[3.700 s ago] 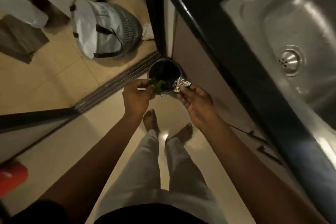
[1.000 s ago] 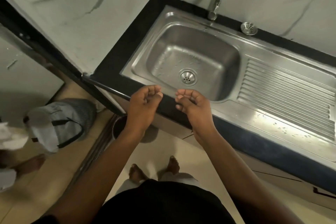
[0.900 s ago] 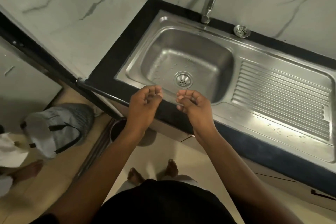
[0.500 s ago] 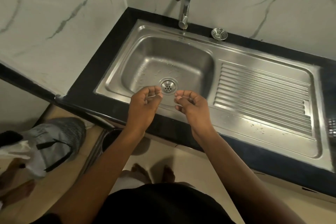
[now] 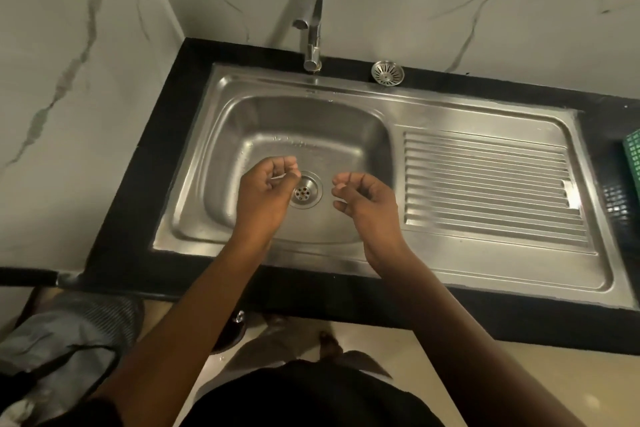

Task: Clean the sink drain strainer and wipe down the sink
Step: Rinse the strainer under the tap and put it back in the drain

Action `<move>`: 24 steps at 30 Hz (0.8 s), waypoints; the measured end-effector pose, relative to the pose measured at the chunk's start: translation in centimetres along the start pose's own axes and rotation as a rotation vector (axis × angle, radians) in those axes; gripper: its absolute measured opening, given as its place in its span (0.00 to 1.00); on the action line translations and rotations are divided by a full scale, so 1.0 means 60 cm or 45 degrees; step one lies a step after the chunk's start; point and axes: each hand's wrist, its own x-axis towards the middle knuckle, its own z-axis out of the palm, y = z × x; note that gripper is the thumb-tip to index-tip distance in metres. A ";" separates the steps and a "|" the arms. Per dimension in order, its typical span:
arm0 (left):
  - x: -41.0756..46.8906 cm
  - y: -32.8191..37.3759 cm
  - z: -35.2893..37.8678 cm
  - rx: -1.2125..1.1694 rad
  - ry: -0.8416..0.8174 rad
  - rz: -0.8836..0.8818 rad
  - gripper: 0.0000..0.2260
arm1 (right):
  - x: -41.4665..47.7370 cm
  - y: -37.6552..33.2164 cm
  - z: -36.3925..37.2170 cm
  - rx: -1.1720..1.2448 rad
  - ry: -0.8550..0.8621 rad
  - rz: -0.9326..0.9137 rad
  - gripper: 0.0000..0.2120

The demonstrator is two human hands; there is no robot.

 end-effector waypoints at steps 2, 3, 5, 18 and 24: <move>0.035 -0.002 -0.011 0.005 -0.025 0.005 0.09 | 0.018 0.001 0.017 0.021 0.045 0.013 0.06; 0.050 -0.003 -0.015 0.008 -0.035 0.007 0.09 | 0.025 0.002 0.023 0.030 0.065 0.017 0.05; 0.082 -0.004 -0.021 0.012 -0.066 0.014 0.09 | 0.042 0.002 0.032 0.053 0.104 0.030 0.05; 0.324 0.085 0.069 0.326 -0.050 0.240 0.23 | 0.127 -0.031 0.024 0.025 0.139 0.028 0.05; 0.404 0.127 0.126 0.378 -0.014 0.260 0.14 | 0.146 -0.038 0.004 0.016 0.155 0.007 0.05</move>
